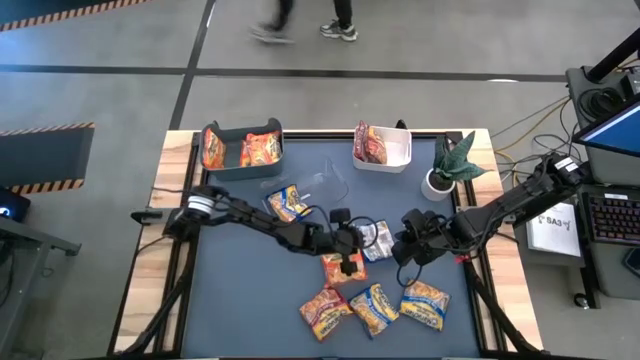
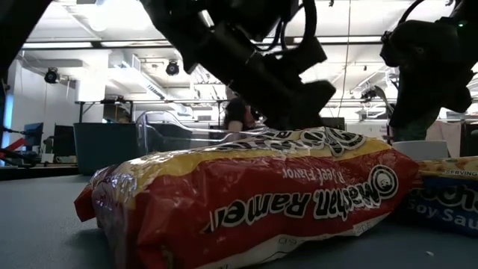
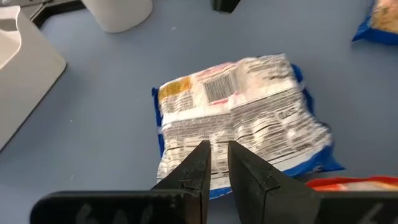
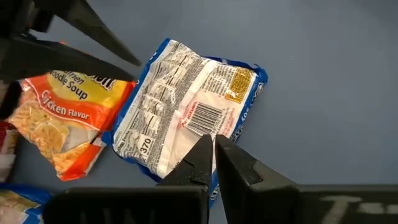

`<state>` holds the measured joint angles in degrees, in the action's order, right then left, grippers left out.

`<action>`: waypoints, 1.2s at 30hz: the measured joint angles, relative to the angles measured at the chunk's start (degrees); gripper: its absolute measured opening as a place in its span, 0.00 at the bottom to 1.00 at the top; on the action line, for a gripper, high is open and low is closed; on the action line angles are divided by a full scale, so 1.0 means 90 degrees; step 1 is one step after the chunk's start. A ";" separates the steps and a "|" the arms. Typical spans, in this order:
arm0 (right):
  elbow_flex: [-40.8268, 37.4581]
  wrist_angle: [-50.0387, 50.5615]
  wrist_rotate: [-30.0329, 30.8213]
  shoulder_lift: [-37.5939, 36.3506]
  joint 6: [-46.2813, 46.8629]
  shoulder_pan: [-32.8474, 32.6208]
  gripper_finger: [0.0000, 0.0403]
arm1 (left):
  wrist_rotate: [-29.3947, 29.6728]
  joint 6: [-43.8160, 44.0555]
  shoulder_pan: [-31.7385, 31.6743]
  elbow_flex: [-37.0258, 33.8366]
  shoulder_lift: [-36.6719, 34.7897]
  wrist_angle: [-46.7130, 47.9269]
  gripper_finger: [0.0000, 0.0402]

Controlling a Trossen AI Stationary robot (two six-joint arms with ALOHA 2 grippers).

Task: Sort Maruchan noodles
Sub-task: Put the blue noodle pack into the transparent bin

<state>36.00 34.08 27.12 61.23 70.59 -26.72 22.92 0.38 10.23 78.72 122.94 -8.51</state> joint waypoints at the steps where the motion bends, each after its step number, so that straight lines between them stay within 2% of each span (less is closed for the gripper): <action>1: -0.0022 -0.0036 -0.0002 0.0000 0.0071 0.0000 0.04 | 0.0000 0.0002 -0.0004 0.0000 0.0036 -0.0032 0.09; 5: -0.0174 -0.0066 -0.0006 0.0000 0.0406 0.0000 0.11 | -0.0008 0.0009 0.0001 0.0000 0.0133 -0.0046 0.09; 11: -0.0636 -0.0323 -0.0020 -0.0002 0.0907 0.0000 0.30 | -0.0110 0.0025 -0.0015 0.0000 0.0342 -0.0058 0.09; 19: -0.1155 -0.1709 -0.0030 -0.0005 0.1008 0.0002 0.57 | -0.0192 0.0257 -0.0023 0.0014 0.0441 0.0084 0.09; 25: -0.1588 -0.2523 0.0008 -0.0006 0.1047 0.0015 0.72 | -0.0249 0.0301 -0.0026 0.0016 0.0441 0.0243 0.09; 30: -0.2175 -0.3895 0.0107 -0.0007 0.1032 0.0029 0.79 | -0.0275 0.0349 -0.0028 0.0010 0.0441 0.0289 0.09; 36: -0.2725 -0.5226 0.0359 0.0029 0.0950 0.0033 0.79 | -0.0277 0.0362 -0.0028 0.0002 0.0444 0.0321 0.09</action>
<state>11.48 -12.95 30.36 61.50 79.14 -26.43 20.43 3.64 9.98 78.74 126.93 -5.63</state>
